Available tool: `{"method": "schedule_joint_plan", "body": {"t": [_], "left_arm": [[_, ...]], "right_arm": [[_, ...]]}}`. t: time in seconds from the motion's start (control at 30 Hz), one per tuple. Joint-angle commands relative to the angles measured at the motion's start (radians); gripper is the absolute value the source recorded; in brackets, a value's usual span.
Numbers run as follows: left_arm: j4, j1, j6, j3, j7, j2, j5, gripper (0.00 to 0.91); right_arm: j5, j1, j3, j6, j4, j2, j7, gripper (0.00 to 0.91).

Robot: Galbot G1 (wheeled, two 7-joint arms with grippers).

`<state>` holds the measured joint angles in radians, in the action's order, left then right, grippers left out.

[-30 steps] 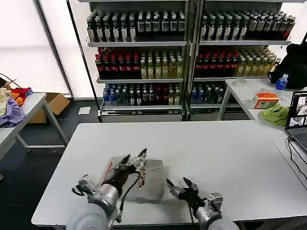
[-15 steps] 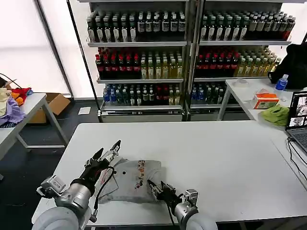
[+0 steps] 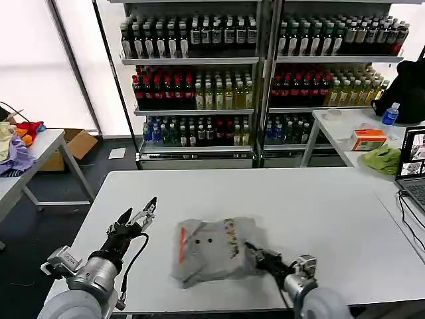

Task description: Fold and organize the clothes.

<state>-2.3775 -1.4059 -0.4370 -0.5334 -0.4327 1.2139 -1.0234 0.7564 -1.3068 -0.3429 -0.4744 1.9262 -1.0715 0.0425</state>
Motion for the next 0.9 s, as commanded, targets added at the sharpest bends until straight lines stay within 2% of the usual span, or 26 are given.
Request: {"method": "schedule_joint_plan", "body": {"t": [0.03, 0.1, 0.17, 0.23, 0.27, 0.3, 0.4, 0.53, 0.57, 0.67, 0.73, 0.8, 0.9], "left_arm": [[0.009, 0.0, -0.001, 0.02, 0.008, 0.012, 0.053, 0.907], [0.009, 0.001, -0.001, 0.025, 0.009, 0.015, 0.057, 0.907], [0.008, 0.001, -0.002, 0.023, 0.013, 0.014, 0.062, 0.907], [0.003, 0.001, -0.003, 0.024, 0.013, 0.014, 0.064, 0.907], [0.0, 0.004, -0.003, 0.024, 0.012, 0.015, 0.065, 0.907], [-0.001, 0.007, -0.003, 0.025, 0.012, 0.015, 0.07, 0.907], [-0.012, 0.007, -0.003, 0.031, 0.012, 0.013, 0.084, 0.907], [-0.015, -0.003, -0.003, 0.035, 0.018, 0.014, 0.097, 0.907], [-0.009, -0.005, -0.002, 0.034, 0.022, 0.016, 0.106, 0.907], [-0.004, -0.012, -0.002, 0.029, 0.03, 0.016, 0.114, 0.907], [0.004, -0.013, -0.002, 0.028, 0.036, 0.016, 0.131, 0.907], [0.015, -0.014, 0.0, 0.027, 0.044, 0.018, 0.144, 0.907], [0.029, -0.019, 0.004, 0.029, 0.058, 0.029, 0.171, 0.907]], "right_arm": [[-0.09, -0.047, -0.204, -0.103, 0.032, 0.128, 0.014, 0.907], [-0.137, -0.077, -0.233, -0.104, 0.075, 0.1, -0.05, 0.907], [-0.217, -0.124, -0.274, -0.095, 0.11, 0.083, -0.049, 0.907], [-0.284, -0.16, -0.313, -0.046, 0.137, 0.069, -0.067, 0.907], [-0.316, -0.162, -0.323, 0.006, 0.149, 0.055, -0.108, 0.907], [-0.343, -0.156, -0.325, 0.02, 0.156, 0.047, -0.116, 0.907], [-0.348, -0.107, -0.303, 0.031, 0.205, 0.029, -0.127, 0.907], [-0.367, 0.042, -0.065, 0.036, 0.21, -0.042, -0.118, 0.907], [-0.427, 0.121, 0.084, 0.043, 0.158, -0.1, -0.125, 0.907], [-0.492, 0.207, 0.238, 0.065, 0.029, -0.178, -0.159, 0.907], [-0.511, 0.282, 0.36, 0.079, -0.108, -0.25, -0.19, 0.907], [-0.513, 0.298, 0.391, 0.092, -0.173, -0.28, -0.187, 0.907], [-0.505, 0.288, 0.378, 0.095, -0.246, -0.286, -0.219, 0.907]]}}
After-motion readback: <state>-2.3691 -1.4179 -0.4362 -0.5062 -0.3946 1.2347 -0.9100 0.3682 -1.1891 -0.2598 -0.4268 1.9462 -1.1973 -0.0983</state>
